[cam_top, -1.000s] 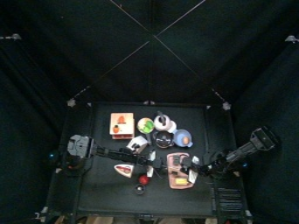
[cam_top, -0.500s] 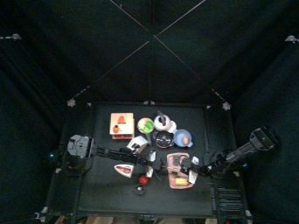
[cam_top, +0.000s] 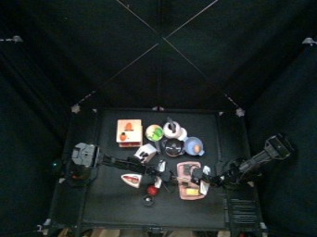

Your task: Cut sushi roll

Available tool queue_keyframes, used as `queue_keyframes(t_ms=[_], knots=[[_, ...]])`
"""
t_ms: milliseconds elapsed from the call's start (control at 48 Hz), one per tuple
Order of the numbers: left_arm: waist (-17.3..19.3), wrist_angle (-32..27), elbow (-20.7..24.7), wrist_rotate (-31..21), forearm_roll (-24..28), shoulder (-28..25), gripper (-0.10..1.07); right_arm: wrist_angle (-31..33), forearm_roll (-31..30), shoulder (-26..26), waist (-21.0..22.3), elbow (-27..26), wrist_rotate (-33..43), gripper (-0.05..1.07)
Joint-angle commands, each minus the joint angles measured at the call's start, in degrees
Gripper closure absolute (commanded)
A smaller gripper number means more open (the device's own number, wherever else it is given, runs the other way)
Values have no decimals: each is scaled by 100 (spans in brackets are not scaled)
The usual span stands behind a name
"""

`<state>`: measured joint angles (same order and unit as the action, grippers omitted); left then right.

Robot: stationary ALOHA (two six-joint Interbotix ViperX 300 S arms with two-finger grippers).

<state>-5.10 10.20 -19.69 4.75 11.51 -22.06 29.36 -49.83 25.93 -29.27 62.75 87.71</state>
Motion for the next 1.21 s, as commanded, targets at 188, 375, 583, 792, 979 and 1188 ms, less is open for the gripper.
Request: queue_keyframes(t_ms=[188, 375, 583, 792, 979, 1188], knots=[[-53, 9, 88, 9, 0, 9, 37, 0, 35, -114, 18, -26, 9, 63], [-70, 9, 88, 9, 0, -18, 38, -132, 105, -141, 18, 26, 9, 63], [-158, 9, 97, 9, -9, -105, 38, -396, 246, -334, 18, 88, 9, 63], [-237, 9, 97, 0, -18, -149, 38, -475, 325, -571, 18, 70, 9, 63], [-264, 0, 88, 0, -26, -132, 37, -492, 325, -589, 9, 62, 9, 63], [-264, 0, 79, 9, -9, -26, 37, -457, 308, -422, -9, -9, -53, 63]])
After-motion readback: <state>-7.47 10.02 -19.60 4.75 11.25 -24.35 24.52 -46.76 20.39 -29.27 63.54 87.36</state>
